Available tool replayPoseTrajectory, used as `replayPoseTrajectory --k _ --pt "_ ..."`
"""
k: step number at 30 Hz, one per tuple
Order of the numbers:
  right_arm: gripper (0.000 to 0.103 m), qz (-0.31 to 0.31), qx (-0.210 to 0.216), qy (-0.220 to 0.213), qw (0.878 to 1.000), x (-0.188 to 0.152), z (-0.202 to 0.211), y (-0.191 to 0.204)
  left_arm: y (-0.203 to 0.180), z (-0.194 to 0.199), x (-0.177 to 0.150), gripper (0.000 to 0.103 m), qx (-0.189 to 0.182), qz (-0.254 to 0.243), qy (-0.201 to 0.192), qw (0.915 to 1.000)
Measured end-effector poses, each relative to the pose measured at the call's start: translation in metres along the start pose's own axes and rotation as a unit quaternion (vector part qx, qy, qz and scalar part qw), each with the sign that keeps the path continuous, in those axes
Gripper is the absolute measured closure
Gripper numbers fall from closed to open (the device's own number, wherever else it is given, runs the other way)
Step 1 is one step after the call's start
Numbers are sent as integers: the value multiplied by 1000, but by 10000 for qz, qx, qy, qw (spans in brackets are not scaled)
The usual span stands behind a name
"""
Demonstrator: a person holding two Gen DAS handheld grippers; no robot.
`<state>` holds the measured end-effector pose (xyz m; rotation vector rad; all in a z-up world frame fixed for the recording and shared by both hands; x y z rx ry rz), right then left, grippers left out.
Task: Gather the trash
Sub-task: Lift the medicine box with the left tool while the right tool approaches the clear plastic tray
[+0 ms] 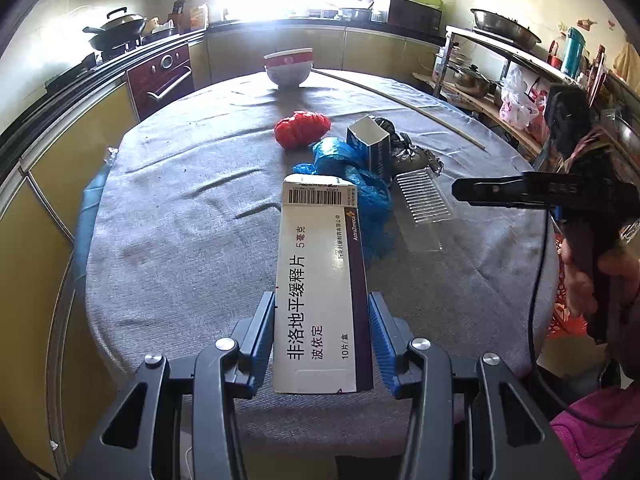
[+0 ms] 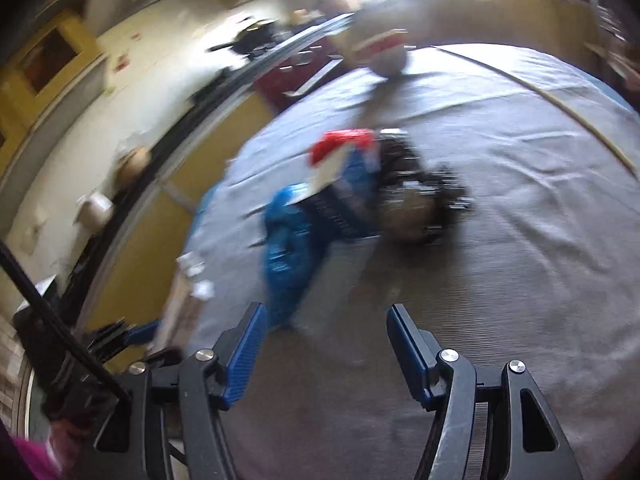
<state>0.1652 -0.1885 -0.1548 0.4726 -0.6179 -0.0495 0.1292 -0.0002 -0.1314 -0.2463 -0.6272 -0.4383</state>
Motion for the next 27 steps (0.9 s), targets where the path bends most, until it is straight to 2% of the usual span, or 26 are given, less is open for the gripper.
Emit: replayPoseTrajectory --k 2,4,11,16,20,24,27 --pt "37 -192 -106 22 9998 3 -3 -9 0 0 1 56 15 24 -16 10000" --pt "37 -369 -38 48 9993 2 -8 -9 0 2 2 56 8 57 -32 10000" --pt "37 -441 -206 377 9981 -8 -35 2 0 5 2 56 52 72 -52 9999" --pt "36 -1032 42 546 9932 -14 -49 -6 -1 4 1 56 36 66 -31 10000" --pt "36 -1134 103 596 9917 -13 -54 -5 -1 1 2 56 -1 114 -13 9999" --pt "41 -1276 289 617 9895 -11 -59 -3 -1 1 0 56 -8 113 -4 9999" --pt "54 -1110 400 559 9914 -7 -58 3 1 1 0 56 5 140 0 9999"
Point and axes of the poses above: each gripper's, at about its wrist camera, not at the fingertips, and z roughly against the way its jaws point, y to its left, x to its top, the point moved 8 cm from there along -z, roughly the way its jaws point, and after that the axes turned 2 degrees about z, right-handed, at the moved point
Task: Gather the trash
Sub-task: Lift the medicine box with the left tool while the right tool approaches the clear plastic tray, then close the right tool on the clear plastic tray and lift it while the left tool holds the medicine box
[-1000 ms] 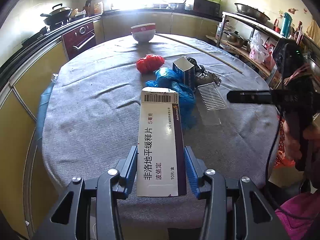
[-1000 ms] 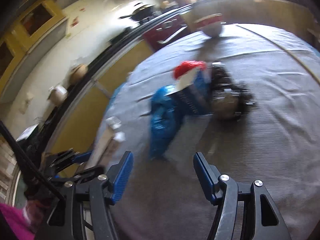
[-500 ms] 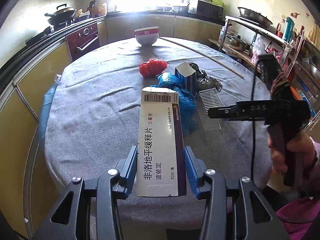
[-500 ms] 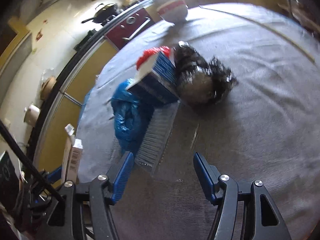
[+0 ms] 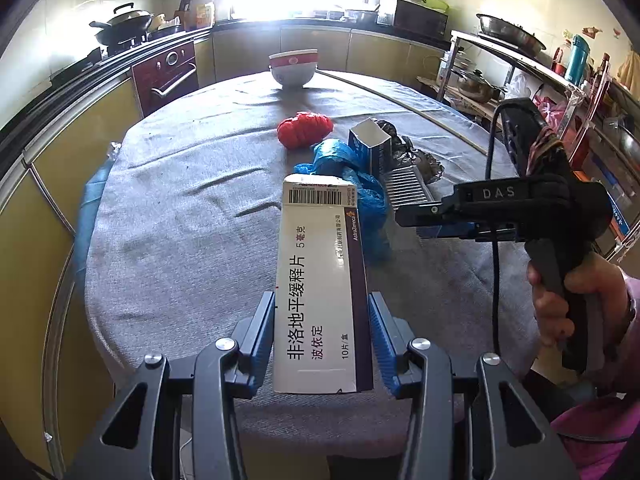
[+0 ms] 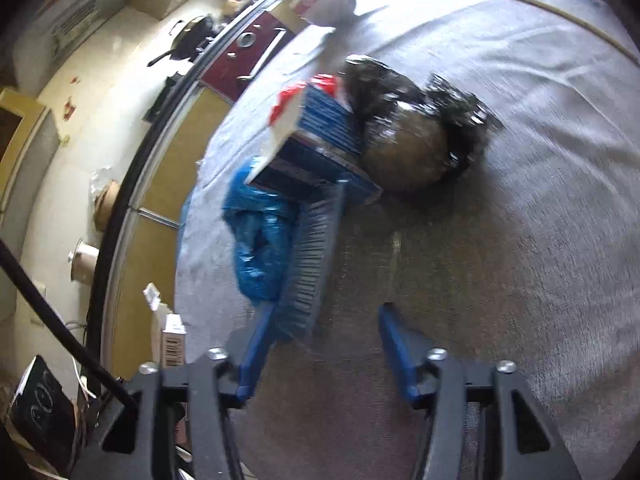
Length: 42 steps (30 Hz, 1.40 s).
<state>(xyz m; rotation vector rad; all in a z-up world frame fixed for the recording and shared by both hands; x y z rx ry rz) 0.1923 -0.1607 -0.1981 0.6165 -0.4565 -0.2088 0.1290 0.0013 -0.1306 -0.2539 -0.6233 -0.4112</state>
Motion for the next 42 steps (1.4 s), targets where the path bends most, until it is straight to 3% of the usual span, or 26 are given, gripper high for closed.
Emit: replayPoseTrajectory --k 8,10,14,19,23,24,25,26,28,31,37,42 --pt "62 708 -417 -180 9965 -3 13 9 2 3 1 56 0 58 -49 10000" --pt "62 635 -382 -221 9970 -4 23 3 2 3 -1 56 0 51 -44 10000" --pt "62 509 -721 -416 9952 -4 51 -19 2 2 -2 56 -46 75 -39 10000" --pt "62 -100 -987 -582 9934 -1 75 -60 -2 1 -1 56 -102 22 -34 9999" --pt "62 8 -1031 -871 9909 9 90 -47 -6 1 0 56 -139 -23 -51 9999" --pt "58 117 -1070 -889 9902 11 92 -39 -7 2 0 56 -143 -28 -53 9999" --pt "41 219 -1101 -900 9896 12 92 -32 -7 2 0 56 -148 -29 -52 9999" --pt "35 428 -1164 -929 9879 14 91 -20 -7 3 0 56 -147 -20 -53 9999" --pt "32 857 -1232 -969 9839 16 90 -3 -6 4 0 56 -148 -10 -62 9999" --pt "32 1093 -1110 -771 9848 13 74 10 -7 5 1 56 -158 -12 -66 9999" --pt "32 112 -366 -315 9988 14 36 -11 -9 5 1 56 -175 -31 -53 9998" --pt "32 -570 -27 -136 9983 10 15 -30 -9 4 0 56 -178 -36 -34 9998"
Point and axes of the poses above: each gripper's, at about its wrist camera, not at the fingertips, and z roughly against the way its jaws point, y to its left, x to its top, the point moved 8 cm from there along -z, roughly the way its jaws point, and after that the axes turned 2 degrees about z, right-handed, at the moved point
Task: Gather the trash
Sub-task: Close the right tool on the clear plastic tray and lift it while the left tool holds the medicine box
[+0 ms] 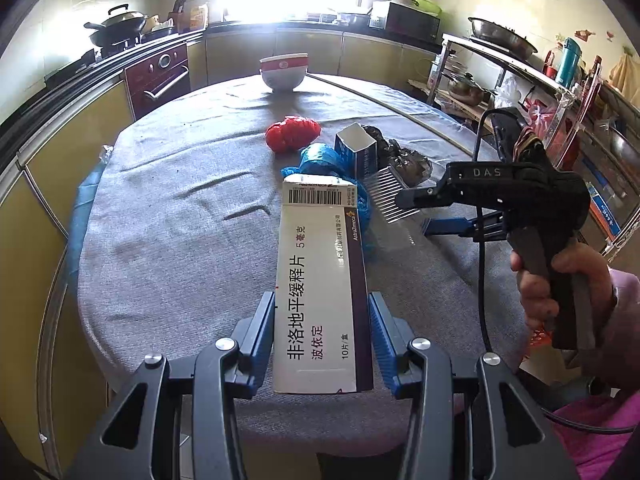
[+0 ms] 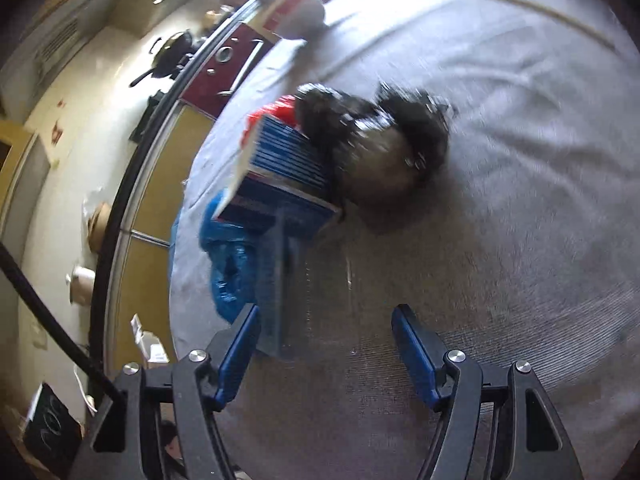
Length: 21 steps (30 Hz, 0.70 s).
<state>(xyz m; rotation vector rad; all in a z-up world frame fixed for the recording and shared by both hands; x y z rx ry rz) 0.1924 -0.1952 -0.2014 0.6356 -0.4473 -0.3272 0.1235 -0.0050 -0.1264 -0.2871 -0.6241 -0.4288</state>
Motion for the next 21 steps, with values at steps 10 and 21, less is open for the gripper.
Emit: replayPoseTrajectory --k 10,21 --pt "31 618 -350 -32 9975 0 -21 24 1 -4 -1 56 -23 53 40 10000" --pt "41 1446 -532 46 9881 -18 -13 35 9 1 -1 56 33 156 -14 9999"
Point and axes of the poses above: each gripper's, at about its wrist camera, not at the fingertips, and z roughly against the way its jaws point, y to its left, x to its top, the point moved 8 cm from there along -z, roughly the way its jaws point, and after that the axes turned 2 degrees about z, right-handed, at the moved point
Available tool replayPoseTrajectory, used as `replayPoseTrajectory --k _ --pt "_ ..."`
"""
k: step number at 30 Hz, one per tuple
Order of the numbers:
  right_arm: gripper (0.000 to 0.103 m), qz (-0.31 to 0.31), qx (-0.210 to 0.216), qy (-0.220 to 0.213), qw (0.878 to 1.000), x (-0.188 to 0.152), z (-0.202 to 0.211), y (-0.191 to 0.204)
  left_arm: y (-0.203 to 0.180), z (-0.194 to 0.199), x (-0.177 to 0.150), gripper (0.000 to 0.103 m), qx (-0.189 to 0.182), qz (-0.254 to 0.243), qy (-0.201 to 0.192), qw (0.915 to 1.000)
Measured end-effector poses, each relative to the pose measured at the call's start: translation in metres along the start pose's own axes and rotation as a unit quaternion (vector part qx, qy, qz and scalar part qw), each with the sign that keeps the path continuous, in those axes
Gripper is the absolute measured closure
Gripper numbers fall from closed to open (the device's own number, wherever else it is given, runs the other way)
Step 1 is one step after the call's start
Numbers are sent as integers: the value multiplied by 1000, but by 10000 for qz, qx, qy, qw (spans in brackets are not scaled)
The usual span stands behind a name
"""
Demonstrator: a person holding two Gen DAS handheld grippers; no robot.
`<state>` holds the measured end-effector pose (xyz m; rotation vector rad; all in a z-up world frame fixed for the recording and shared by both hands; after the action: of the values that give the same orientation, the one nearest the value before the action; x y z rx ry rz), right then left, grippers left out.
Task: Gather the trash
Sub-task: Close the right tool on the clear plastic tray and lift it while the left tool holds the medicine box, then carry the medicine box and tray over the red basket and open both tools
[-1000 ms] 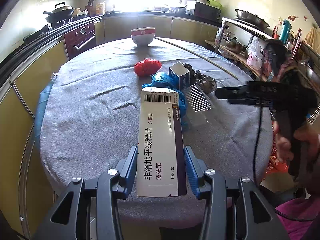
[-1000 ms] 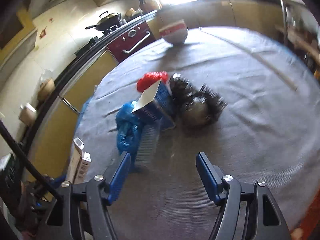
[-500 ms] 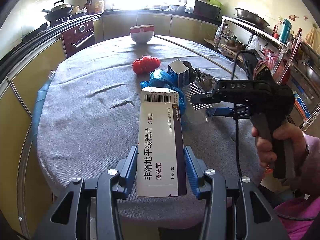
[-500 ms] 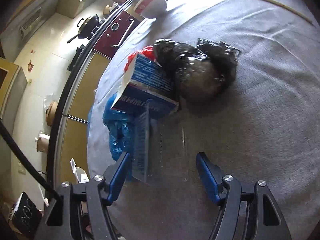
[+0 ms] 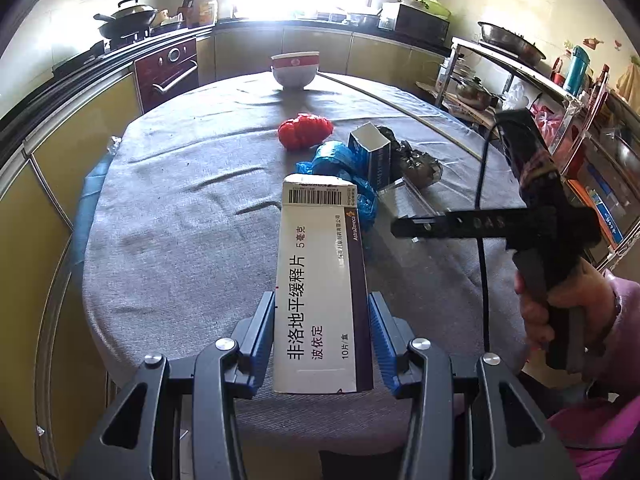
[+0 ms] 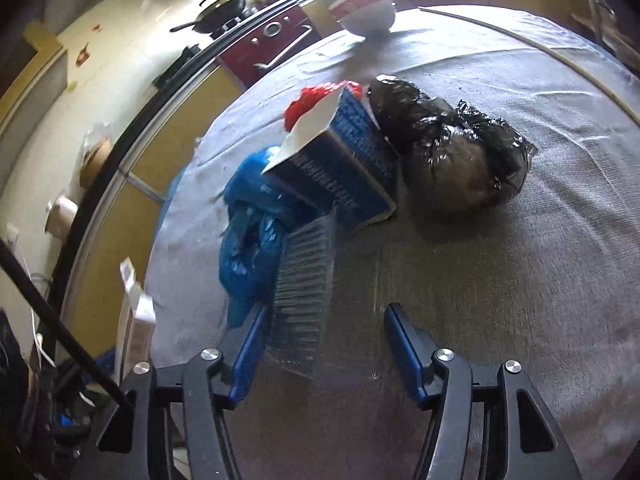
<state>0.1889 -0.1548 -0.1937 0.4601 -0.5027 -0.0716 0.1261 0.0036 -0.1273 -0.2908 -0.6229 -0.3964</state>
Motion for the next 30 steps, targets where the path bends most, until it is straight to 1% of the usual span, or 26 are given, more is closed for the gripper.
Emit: replayPoseTrajectory --k 5,7,9,11,14,20,23,26,30 --pt "41 -184 165 123 9996 -12 12 -8 -3 2 -2 56 -26 -19 3 10000" --pt "41 -265 188 121 9994 -17 19 -14 -6 3 -3 56 -56 -35 12 10000" --pt "41 -413 302 113 9986 -21 27 -19 -9 3 -2 56 -109 -41 22 9999" --pt "41 -565 410 45 9975 -24 39 -26 -16 3 -2 56 -191 -46 26 9998" --pt "41 -674 413 -127 9968 -26 59 -35 -29 4 0 56 -295 -121 13 9995" --pt "41 -970 350 -530 9933 -39 107 -61 -74 7 3 56 -591 -508 -28 9970" --pt "41 -1202 288 -723 9897 -50 129 -82 -97 8 5 56 -720 -741 -42 9946" --pt "41 -1472 223 -856 9852 -62 150 -105 -127 8 7 56 -844 -1053 -48 9908" --pt "41 -1772 30 -1081 9782 -81 184 -140 -171 1 9 56 -1071 -1467 2 9834"
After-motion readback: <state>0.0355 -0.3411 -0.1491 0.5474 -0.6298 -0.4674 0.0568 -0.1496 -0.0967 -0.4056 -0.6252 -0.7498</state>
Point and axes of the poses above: each gripper's, at about its wrist camera, not at the fingertips, and z roughly against the way its jaws point, y to its left, x to its top, the point moved 8 cm from there along -z, roughly the way its jaws point, and after that the axes turned 2 degrees about z, right-handed, at the moved point
